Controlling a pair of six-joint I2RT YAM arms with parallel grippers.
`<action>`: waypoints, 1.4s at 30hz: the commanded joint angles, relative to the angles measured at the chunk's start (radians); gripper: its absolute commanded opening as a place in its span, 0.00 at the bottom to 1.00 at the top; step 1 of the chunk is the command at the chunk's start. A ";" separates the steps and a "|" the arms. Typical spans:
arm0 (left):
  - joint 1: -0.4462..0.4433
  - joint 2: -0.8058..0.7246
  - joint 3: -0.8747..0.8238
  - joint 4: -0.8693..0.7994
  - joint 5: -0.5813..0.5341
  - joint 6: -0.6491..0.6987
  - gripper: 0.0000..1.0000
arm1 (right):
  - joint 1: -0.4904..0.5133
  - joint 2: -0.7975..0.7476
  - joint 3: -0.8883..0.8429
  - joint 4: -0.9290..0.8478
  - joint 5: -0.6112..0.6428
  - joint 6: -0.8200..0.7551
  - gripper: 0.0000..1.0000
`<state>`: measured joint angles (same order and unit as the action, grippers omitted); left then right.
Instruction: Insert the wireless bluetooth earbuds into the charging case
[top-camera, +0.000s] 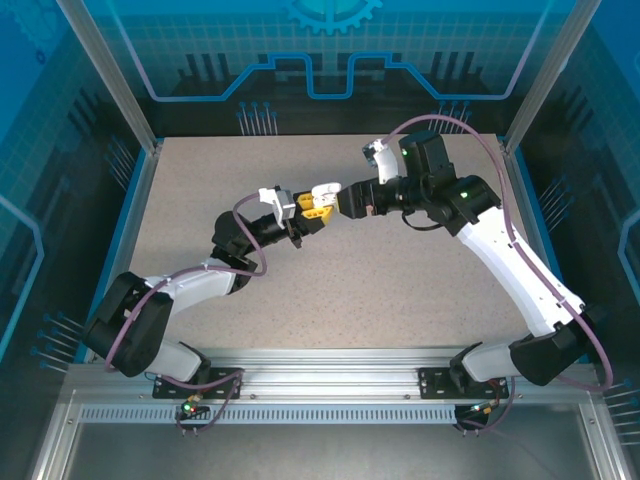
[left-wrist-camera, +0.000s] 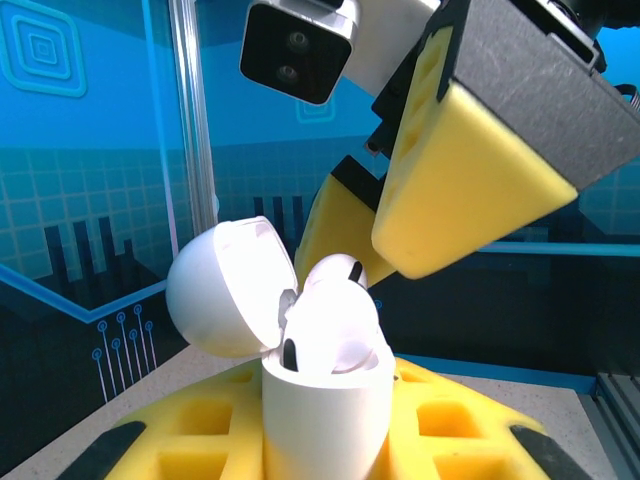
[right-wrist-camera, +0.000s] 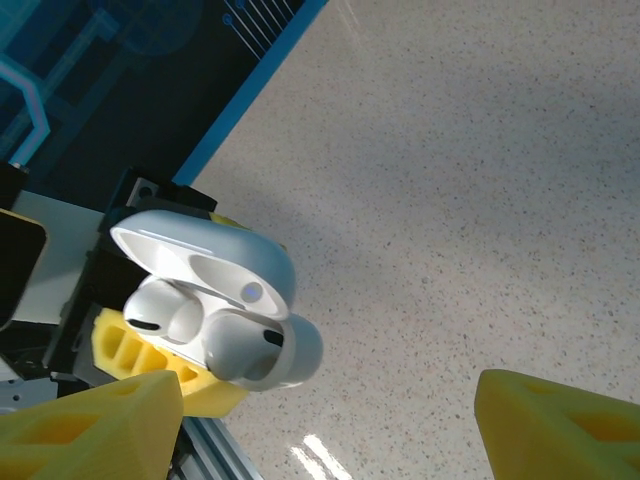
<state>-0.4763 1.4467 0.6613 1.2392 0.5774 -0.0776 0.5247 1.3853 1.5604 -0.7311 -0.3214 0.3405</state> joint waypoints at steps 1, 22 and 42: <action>-0.008 0.004 0.025 0.026 0.007 -0.001 0.00 | 0.013 0.010 0.043 0.033 -0.018 0.012 0.78; -0.010 -0.011 0.022 0.021 -0.010 0.005 0.00 | -0.035 0.039 0.042 0.014 -0.050 0.006 0.76; -0.016 0.000 0.028 0.013 -0.004 0.004 0.00 | -0.065 0.254 0.418 -0.086 -0.065 0.019 0.45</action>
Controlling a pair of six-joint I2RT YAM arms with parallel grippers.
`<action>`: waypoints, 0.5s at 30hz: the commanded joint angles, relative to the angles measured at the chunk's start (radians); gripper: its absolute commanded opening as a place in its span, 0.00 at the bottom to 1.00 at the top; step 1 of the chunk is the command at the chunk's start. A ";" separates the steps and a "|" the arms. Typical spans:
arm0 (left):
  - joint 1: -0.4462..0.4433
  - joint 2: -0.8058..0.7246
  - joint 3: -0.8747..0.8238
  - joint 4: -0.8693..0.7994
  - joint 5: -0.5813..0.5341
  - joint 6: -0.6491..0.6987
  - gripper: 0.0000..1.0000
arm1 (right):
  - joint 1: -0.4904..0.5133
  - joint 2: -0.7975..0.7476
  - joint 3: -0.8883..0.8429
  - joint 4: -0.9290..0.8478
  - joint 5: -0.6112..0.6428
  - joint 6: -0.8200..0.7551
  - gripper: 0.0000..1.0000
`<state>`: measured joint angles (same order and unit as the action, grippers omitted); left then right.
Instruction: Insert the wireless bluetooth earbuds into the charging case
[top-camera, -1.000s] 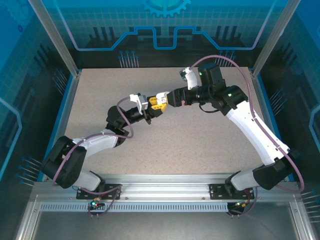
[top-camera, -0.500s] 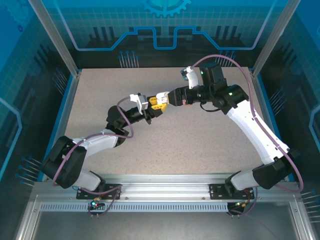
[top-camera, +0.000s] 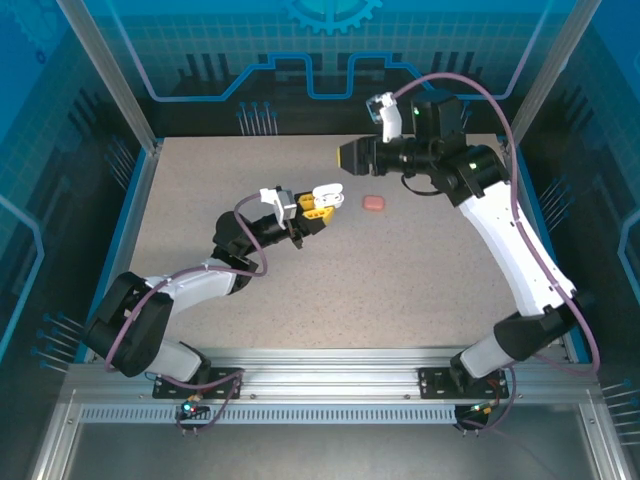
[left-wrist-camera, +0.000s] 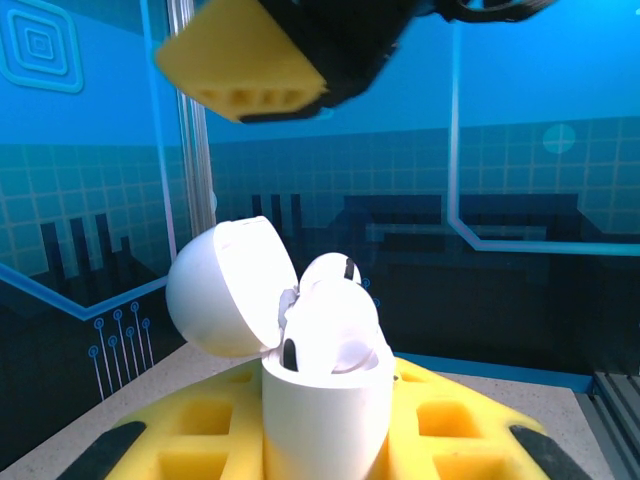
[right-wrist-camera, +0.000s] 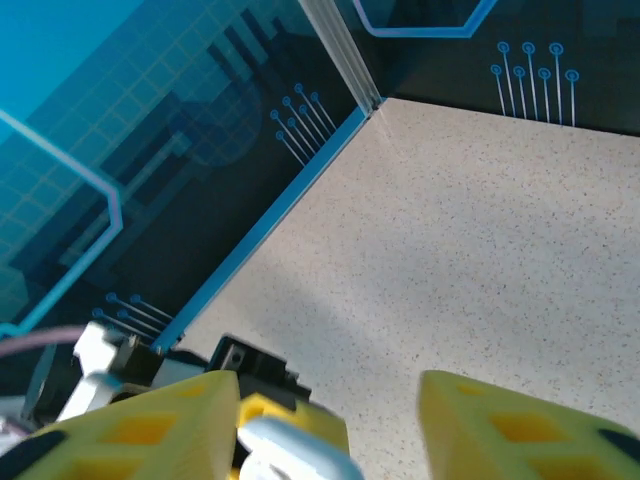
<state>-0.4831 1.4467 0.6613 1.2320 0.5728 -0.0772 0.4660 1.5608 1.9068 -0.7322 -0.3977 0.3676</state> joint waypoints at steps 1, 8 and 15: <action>-0.011 0.001 0.030 0.020 0.000 0.006 0.00 | -0.004 0.104 0.102 -0.104 0.011 -0.016 0.43; -0.017 0.005 0.032 0.011 -0.008 0.014 0.00 | 0.045 0.118 0.131 -0.143 0.076 -0.066 0.28; -0.018 0.007 0.029 0.001 -0.016 0.021 0.00 | 0.069 -0.082 -0.042 -0.035 0.125 -0.035 0.17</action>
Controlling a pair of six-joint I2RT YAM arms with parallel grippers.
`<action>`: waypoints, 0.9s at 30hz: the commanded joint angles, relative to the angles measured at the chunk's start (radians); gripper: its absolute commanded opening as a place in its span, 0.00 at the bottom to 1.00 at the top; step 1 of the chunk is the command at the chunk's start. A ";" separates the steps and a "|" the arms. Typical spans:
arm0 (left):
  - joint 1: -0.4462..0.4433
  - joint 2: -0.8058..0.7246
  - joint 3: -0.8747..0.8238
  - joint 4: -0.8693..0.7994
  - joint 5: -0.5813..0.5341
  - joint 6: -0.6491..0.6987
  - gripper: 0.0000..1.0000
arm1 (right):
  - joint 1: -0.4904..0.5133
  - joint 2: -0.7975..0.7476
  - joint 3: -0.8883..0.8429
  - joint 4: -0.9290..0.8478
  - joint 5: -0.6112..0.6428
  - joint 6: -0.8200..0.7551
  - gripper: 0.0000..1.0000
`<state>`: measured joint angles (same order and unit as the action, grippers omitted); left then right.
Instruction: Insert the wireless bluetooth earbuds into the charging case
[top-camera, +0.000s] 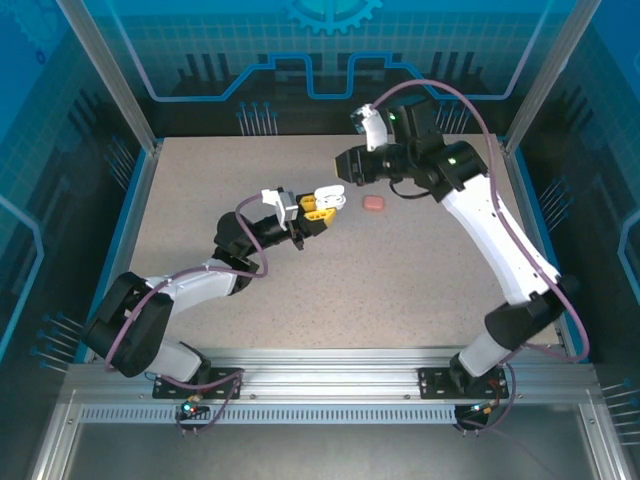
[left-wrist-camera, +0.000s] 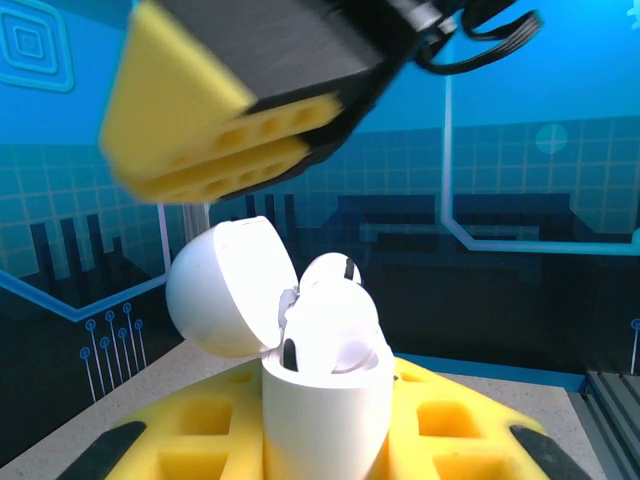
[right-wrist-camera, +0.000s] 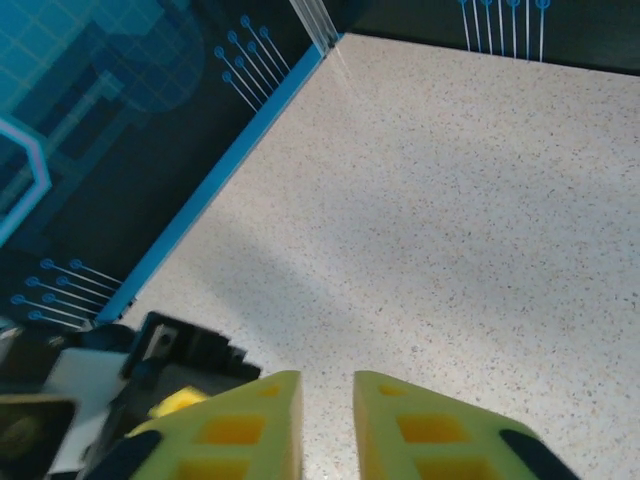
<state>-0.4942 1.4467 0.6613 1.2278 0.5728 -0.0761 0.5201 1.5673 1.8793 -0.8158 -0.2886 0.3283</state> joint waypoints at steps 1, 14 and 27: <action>-0.006 0.007 0.028 0.003 -0.016 0.020 0.00 | 0.023 -0.094 -0.017 0.041 0.001 0.007 0.14; -0.007 -0.005 0.029 -0.012 -0.026 0.033 0.00 | 0.132 -0.060 -0.125 0.053 -0.072 0.055 0.02; -0.006 -0.016 0.024 -0.017 -0.030 0.044 0.00 | 0.138 -0.033 -0.144 0.057 -0.102 0.062 0.02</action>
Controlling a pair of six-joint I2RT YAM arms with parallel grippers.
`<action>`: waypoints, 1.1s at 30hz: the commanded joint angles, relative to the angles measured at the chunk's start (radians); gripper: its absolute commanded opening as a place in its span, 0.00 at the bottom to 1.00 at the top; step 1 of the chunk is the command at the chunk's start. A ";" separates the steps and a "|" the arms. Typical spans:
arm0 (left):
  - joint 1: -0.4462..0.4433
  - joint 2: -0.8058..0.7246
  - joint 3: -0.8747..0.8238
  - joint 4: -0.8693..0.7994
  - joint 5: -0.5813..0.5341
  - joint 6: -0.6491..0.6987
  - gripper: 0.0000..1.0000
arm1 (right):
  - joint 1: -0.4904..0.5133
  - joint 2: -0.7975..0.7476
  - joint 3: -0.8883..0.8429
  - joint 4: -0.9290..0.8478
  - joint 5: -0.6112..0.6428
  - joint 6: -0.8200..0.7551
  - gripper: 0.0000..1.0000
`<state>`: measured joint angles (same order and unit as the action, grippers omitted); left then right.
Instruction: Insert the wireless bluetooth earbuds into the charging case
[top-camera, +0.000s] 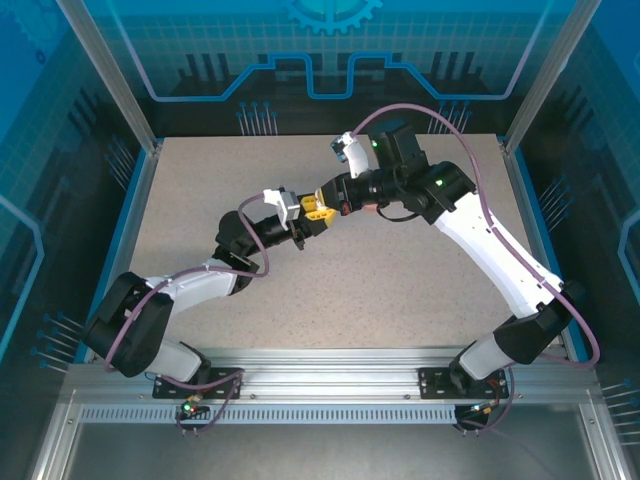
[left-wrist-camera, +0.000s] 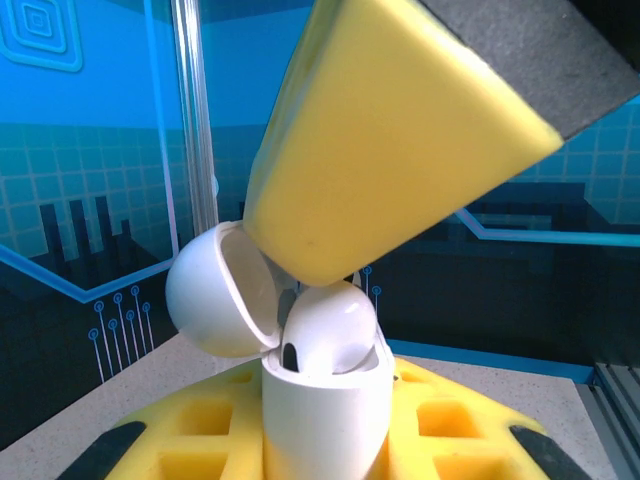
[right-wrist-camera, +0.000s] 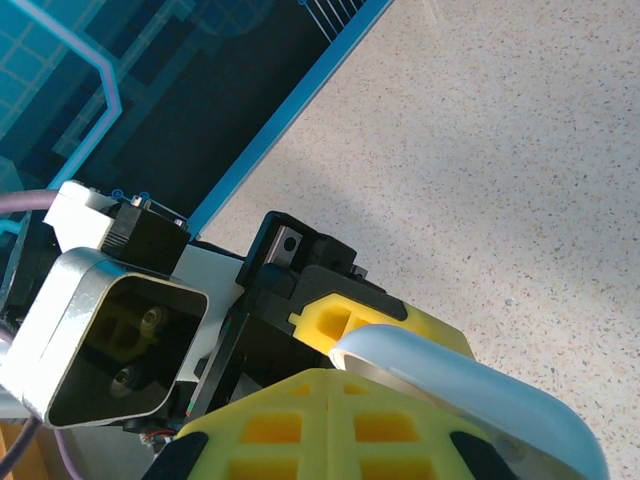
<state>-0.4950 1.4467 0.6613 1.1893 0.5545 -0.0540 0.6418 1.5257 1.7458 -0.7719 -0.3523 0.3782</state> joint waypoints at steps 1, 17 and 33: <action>-0.007 -0.017 0.023 0.022 -0.012 0.024 0.00 | 0.022 0.008 -0.011 0.010 -0.040 0.011 0.02; -0.008 -0.012 0.021 0.019 -0.016 0.016 0.00 | -0.021 -0.034 0.059 0.050 0.005 -0.016 0.08; -0.015 0.014 0.049 0.009 -0.004 0.009 0.00 | -0.131 0.329 0.412 -0.173 -0.022 -0.100 0.07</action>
<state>-0.4988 1.4532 0.6746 1.1820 0.5468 -0.0509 0.5148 1.8065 2.1162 -0.8539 -0.3489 0.3061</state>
